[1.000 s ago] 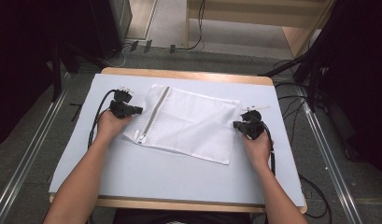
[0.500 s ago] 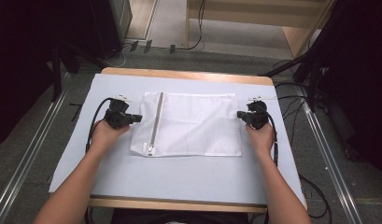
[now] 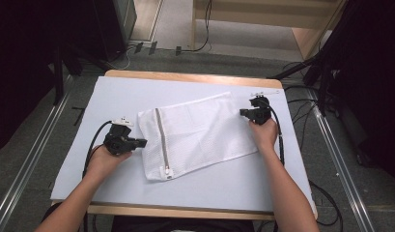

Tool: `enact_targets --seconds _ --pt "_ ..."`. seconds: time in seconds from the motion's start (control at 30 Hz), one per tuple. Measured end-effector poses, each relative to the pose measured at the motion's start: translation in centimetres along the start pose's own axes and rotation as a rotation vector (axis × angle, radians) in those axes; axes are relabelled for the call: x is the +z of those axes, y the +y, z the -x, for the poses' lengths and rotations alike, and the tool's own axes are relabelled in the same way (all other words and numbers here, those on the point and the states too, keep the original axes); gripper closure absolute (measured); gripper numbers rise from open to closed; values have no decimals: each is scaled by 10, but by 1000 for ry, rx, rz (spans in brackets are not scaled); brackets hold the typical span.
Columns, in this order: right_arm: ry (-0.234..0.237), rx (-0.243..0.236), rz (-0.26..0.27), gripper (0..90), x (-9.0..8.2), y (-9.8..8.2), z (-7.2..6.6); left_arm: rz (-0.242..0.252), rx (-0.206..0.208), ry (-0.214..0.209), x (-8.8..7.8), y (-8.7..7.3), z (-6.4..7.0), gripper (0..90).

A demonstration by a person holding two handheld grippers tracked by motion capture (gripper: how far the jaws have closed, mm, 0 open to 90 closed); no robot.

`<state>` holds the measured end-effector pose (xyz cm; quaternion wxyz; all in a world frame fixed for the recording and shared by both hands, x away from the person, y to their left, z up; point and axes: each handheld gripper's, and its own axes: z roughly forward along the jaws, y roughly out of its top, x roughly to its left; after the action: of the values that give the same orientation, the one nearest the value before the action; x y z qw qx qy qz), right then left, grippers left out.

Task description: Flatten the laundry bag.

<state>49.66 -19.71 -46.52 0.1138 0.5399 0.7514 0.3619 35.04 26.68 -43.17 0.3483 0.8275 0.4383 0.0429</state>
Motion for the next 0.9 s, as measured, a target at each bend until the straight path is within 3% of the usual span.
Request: enact_targets --seconds 0.1,0.17,0.4,0.47,0.7,0.83,0.9 --pt "15 23 -3 900 7 2 2 -9 18 1 -1 -3 6 900" --pt "14 12 -6 900 9 2 2 -27 26 -4 1 -5 7 900" --pt "18 4 -11 722 -2 1 -5 -10 19 -20 -1 -2 -9 765" --pt "12 -3 8 683 -10 0 -7 -1 11 -28 -1 3 -13 737" --pt "22 -21 31 687 -36 -13 -13 6 27 -19 7 33 -29 711" --pt "47 -27 41 691 -48 -23 -23 5 39 22 17 53 -44 694" --pt "52 -49 39 691 -53 -29 -30 6 28 23 23 61 -53 691"
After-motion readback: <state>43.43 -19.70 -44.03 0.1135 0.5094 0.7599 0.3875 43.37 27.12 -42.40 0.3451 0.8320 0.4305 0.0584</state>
